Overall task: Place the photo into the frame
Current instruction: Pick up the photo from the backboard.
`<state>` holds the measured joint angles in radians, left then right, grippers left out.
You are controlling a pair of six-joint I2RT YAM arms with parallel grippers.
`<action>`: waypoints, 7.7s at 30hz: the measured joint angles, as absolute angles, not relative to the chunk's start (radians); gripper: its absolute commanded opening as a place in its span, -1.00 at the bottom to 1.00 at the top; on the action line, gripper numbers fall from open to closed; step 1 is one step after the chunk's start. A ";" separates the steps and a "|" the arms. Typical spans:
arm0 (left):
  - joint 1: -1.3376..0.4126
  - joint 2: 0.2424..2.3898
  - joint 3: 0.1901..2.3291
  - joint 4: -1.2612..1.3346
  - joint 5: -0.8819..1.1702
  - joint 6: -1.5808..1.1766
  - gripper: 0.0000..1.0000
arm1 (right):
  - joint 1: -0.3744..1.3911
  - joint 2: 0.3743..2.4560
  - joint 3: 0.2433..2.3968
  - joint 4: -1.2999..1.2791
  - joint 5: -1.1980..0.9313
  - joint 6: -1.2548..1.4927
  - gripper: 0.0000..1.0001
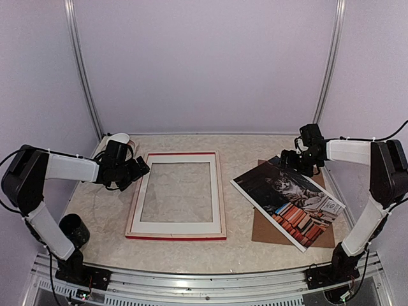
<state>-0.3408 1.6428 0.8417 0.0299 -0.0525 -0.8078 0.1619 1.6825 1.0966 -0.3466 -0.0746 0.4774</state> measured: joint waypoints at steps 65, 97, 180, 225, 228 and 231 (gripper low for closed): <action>-0.473 1.502 1.159 -0.219 -0.048 -0.728 0.98 | 0.141 1.663 1.196 -0.243 -0.104 0.610 0.98; -0.520 1.561 1.163 -0.187 -0.021 -0.724 0.98 | 0.116 1.676 1.159 -0.236 -0.097 0.611 0.98; -0.922 2.481 2.086 -0.473 0.397 -0.457 0.98 | -0.310 1.444 0.732 -0.365 -0.034 0.568 0.98; -0.913 2.541 2.122 -0.381 0.381 -0.532 0.98 | -0.337 1.266 0.585 -0.376 -0.054 0.611 0.98; -0.911 2.541 2.122 -0.381 0.381 -0.534 0.98 | -0.337 1.219 0.585 -0.403 0.004 0.616 0.98; -0.910 2.541 2.122 -0.380 0.381 -0.534 0.98 | -0.348 1.208 0.585 -0.411 0.032 0.615 0.98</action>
